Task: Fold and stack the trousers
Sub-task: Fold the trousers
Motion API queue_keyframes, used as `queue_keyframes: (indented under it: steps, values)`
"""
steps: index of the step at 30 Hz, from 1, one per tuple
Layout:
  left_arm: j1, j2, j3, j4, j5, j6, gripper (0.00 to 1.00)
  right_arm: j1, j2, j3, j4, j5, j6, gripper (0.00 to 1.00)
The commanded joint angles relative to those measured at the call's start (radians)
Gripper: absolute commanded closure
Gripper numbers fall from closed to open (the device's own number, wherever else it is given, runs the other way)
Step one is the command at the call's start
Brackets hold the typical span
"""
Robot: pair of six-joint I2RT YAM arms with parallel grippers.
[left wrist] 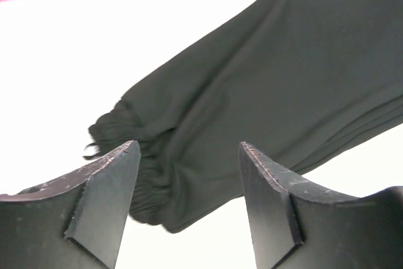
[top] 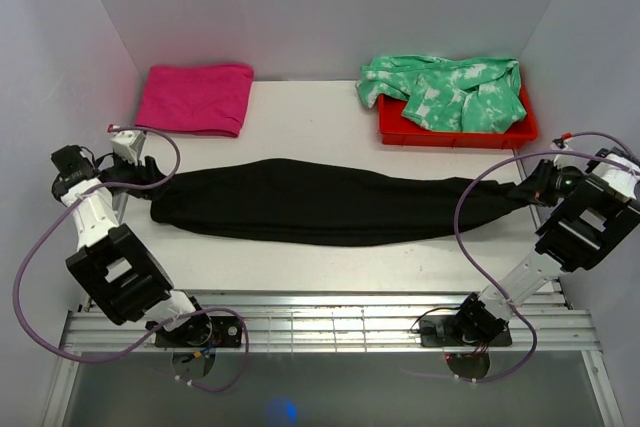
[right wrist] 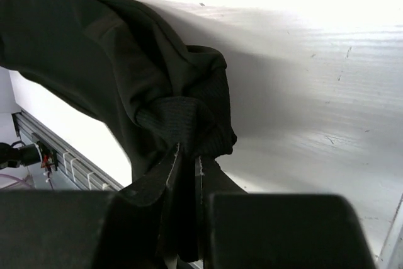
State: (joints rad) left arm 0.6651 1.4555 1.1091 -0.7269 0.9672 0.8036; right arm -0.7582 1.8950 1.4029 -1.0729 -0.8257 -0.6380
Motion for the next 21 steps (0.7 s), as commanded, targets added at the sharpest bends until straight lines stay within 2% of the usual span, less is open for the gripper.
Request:
queue_keyframes:
  steps: [1, 2, 3, 4, 8, 11, 13, 15, 16, 17, 19, 20, 21]
  values:
    - [-0.002, -0.101, 0.002, -0.009, 0.047, 0.038, 0.24, -0.121, -0.076, 0.152, -0.113, -0.069, -0.064, 0.92]
    - [-0.004, -0.116, -0.006, -0.009, 0.047, 0.046, 0.23, -0.122, -0.079, 0.165, -0.139, -0.087, -0.083, 0.92]
    - [-0.004, -0.13, -0.014, -0.009, 0.051, 0.057, 0.12, -0.119, -0.091, 0.165, -0.175, -0.104, -0.101, 0.92]
    - [-0.004, -0.141, -0.031, -0.009, 0.054, 0.059, 0.1, -0.11, -0.102, 0.153, -0.185, -0.122, -0.106, 0.92]
    - [-0.004, -0.175, -0.06, -0.016, 0.074, 0.045, 0.09, -0.044, -0.184, 0.052, -0.171, -0.257, -0.101, 0.92]
    - [-0.004, -0.181, -0.077, -0.029, 0.091, 0.04, 0.09, 0.048, -0.25, -0.024, -0.09, -0.335, -0.01, 0.92]
    - [-0.004, -0.184, -0.084, -0.031, 0.099, 0.032, 0.09, 0.132, -0.303, -0.074, 0.047, -0.355, 0.082, 0.92]
    - [-0.004, -0.184, -0.094, -0.034, 0.097, 0.029, 0.09, 0.198, -0.362, -0.11, 0.163, -0.337, 0.24, 0.92]
    - [-0.004, -0.185, -0.095, -0.034, 0.091, 0.028, 0.09, 0.262, -0.382, -0.152, 0.303, -0.322, 0.301, 0.92]
    - [-0.004, -0.184, -0.098, -0.032, 0.09, 0.022, 0.09, 0.29, -0.407, -0.18, 0.377, -0.305, 0.437, 0.92]
    - [-0.004, -0.187, -0.101, -0.034, 0.087, 0.011, 0.1, 0.373, -0.459, -0.232, 0.515, -0.303, 0.567, 0.92]
    - [-0.004, -0.188, -0.103, -0.034, 0.085, 0.009, 0.09, 0.399, -0.471, -0.275, 0.638, -0.296, 0.622, 0.92]
    - [-0.005, -0.191, -0.107, -0.034, 0.084, 0.009, 0.09, 0.43, -0.49, -0.295, 0.7, -0.294, 0.744, 0.92]
